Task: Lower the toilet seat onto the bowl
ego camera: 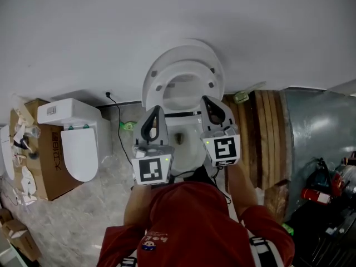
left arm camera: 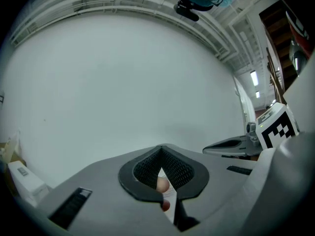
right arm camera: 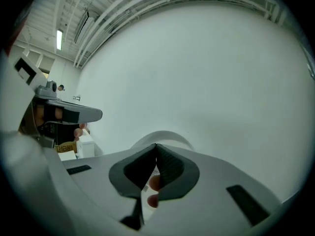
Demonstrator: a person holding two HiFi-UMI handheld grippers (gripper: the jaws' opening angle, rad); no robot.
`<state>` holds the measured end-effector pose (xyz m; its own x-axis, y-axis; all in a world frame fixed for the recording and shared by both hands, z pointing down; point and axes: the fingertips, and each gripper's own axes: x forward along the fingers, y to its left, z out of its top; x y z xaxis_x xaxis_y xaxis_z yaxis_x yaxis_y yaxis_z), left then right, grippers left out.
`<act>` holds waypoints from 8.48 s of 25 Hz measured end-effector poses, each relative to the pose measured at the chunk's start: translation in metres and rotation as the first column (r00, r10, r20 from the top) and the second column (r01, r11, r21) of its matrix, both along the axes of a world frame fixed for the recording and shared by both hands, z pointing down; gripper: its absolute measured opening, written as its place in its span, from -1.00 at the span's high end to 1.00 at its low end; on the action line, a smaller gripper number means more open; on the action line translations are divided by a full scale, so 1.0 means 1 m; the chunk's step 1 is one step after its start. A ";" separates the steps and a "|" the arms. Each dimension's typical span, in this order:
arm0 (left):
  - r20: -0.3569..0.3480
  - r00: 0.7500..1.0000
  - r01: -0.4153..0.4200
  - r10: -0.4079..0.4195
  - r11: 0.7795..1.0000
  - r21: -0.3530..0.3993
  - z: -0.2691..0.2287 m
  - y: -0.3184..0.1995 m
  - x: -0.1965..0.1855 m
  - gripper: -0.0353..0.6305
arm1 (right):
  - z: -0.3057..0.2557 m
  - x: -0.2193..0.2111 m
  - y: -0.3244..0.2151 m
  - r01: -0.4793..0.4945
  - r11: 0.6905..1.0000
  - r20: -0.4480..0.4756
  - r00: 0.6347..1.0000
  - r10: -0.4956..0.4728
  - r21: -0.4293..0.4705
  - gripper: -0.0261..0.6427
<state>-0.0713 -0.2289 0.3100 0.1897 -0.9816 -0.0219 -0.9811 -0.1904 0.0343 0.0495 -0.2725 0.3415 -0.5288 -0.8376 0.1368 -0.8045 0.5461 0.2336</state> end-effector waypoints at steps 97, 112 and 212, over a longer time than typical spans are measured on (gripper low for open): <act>0.001 0.999 0.048 -0.048 0.997 0.052 -0.006 0.016 -0.046 0.86 | 0.102 -0.056 -0.037 0.243 0.904 -0.595 0.687 -0.417 -0.352 0.13; -0.025 0.991 -0.128 0.129 0.992 0.013 0.013 0.048 -0.052 0.86 | 0.113 -0.044 0.027 0.090 0.938 -0.666 0.682 -0.302 -0.334 0.13; 0.049 0.997 0.069 -0.054 0.925 -0.373 0.218 0.243 -0.007 0.86 | 0.436 0.015 0.370 0.198 0.689 -0.675 0.144 -0.724 -0.697 0.19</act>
